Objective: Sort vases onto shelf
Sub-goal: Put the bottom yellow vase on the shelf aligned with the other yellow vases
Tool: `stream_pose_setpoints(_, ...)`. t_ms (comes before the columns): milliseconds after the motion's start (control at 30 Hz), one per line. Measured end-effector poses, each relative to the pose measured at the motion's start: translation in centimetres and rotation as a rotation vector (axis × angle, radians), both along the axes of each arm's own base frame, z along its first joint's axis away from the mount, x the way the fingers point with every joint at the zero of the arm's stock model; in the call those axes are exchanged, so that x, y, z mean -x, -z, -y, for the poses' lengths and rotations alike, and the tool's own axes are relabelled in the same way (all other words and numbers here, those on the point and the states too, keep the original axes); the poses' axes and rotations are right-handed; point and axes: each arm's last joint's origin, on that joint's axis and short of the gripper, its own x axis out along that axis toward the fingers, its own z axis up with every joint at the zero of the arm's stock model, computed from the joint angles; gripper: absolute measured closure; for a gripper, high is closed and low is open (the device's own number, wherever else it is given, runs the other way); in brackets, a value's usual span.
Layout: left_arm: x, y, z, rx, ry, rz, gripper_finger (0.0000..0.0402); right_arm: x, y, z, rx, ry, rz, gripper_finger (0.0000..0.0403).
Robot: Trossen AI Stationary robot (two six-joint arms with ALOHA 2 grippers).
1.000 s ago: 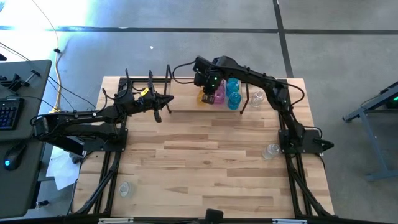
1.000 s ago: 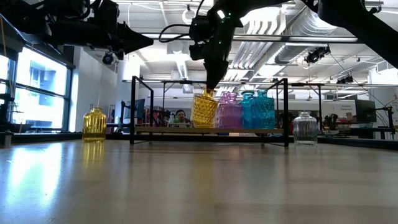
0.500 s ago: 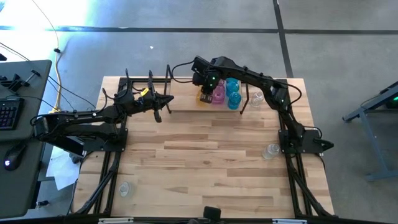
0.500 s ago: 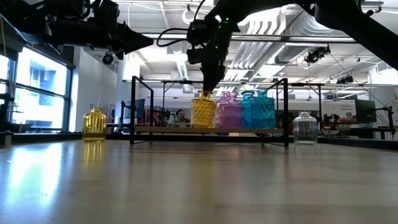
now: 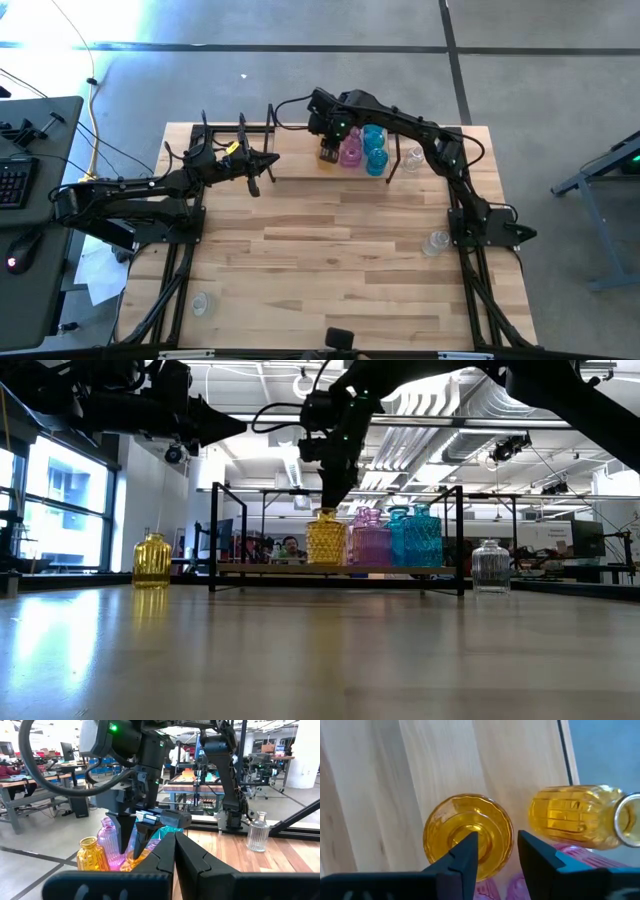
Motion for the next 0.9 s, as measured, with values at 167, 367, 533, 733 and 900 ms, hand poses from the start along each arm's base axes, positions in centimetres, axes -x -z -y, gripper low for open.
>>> stream_pose_setpoints(167, 0.0, 0.0, 0.0, 0.0, 0.001, 0.0, 0.0401, 0.2, -0.6, 0.0, 0.048, 0.016, -0.01, 0.0283)
stream_pose_setpoints(367, 0.0, 0.0, 0.0, -0.004, 0.0, -0.002, 0.0401, 0.5, -3.0, -0.2, 0.071, 0.022, 0.016, 0.0283)
stream_pose_setpoints(533, 0.0, 0.0, 0.0, -0.003, 0.0, -0.004, 0.0401, 2.2, -5.7, -1.5, 0.096, 0.015, 0.015, 0.0289)
stream_pose_setpoints(733, 0.0, 0.0, 0.0, -0.003, 0.0, -0.005, 0.0401, 2.4, -7.1, -3.4, 0.026, -0.021, 0.071, 0.0342)
stream_pose_setpoints(900, 0.0, 0.0, 0.0, -0.002, 0.0, -0.005, 0.0401, 0.5, -4.9, -6.3, -0.007, -0.108, 0.051, 0.0397)
